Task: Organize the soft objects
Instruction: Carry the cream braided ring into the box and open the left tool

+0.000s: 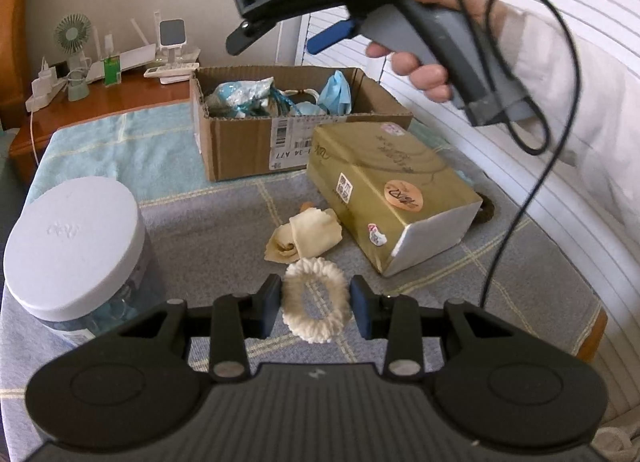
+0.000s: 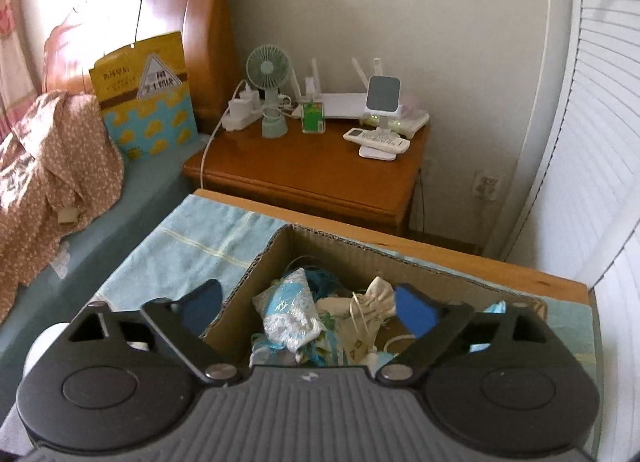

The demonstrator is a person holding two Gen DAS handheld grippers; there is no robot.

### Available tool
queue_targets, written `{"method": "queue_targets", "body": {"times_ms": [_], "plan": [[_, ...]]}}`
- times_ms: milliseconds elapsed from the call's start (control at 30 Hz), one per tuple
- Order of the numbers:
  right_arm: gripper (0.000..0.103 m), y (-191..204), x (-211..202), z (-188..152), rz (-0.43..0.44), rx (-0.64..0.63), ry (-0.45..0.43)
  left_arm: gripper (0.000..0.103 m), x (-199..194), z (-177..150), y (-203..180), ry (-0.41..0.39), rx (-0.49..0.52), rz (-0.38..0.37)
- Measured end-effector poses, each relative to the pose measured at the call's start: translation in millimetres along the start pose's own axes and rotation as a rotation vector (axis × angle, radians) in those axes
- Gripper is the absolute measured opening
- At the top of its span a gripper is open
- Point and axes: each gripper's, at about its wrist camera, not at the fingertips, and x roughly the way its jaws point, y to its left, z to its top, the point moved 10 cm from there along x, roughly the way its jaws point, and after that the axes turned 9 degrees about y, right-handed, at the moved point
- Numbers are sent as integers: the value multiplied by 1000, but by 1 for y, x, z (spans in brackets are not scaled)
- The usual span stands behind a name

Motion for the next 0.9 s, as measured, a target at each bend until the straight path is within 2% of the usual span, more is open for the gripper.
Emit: {"method": "queue_targets", "body": {"times_ms": [67,433,667,900], "plan": [[103,-3,-9,-4,-3,11,-1,36,-2,2,-2,0,7,4],[103,-21,-61,-52,-48,46,-28,36,-10,13,-6,13,30,24],[103,-40,-80,-97,-122,98,-32,36,-12,31,-6,22,71,56],[103,-48,-88,-128,-203,118,-14,36,-9,57,-7,19,86,72]]}}
